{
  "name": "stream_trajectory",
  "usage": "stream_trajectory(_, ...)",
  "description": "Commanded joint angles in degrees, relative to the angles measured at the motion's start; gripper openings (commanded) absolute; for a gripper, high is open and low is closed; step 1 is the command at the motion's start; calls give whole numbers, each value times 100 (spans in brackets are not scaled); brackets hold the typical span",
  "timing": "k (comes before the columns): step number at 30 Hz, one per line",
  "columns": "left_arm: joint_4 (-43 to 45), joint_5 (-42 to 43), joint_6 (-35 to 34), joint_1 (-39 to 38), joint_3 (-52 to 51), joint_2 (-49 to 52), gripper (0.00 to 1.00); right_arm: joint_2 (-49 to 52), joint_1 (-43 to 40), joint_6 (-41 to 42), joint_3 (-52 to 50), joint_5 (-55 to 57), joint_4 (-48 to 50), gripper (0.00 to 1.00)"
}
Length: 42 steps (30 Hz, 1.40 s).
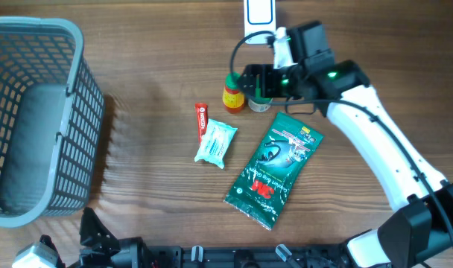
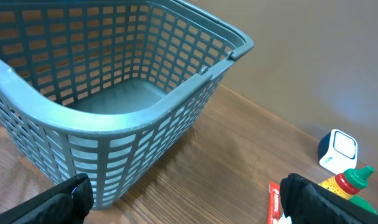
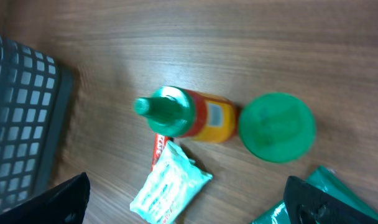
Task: Scan the item barcode
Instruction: 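Return the empty right gripper toward the sriracha bottle, then grasp the sriracha bottle with the right gripper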
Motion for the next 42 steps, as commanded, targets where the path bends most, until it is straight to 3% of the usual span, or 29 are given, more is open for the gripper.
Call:
stream_trajectory(1,20,44,-28,-20,11,-15,100,22,365,-111,-2,951,199,100)
stream_trajectory(7,20,44,-28,-20,11,-15,100,177,669,-138,-2,1261,905,100)
stream_trajectory(15,20,44,-28,-20,11,-15,100,1150,811,-291,-2,1150,1471,99)
stream_trajectory(19,20,44,-28,-20,11,-15,100,1349,857,-282,-2,1172,1545,85)
stream_trajectory(24,20,44,-28,-20,11,-15,100,1355,855,-282,-2,1384,1631,53)
stream_trajectory(29,20,44,-28,-20,11,-15,100,1353,855,-286,-2,1373,1609,37)
stream_trajectory(33,20,44,-28,-20,11,-15,100,1305,855,-667,-2,966,1456,28)
stream_trajectory(42,20,44,-28,-20,11,-15,100,920,855,-1526,-2,887,573,28)
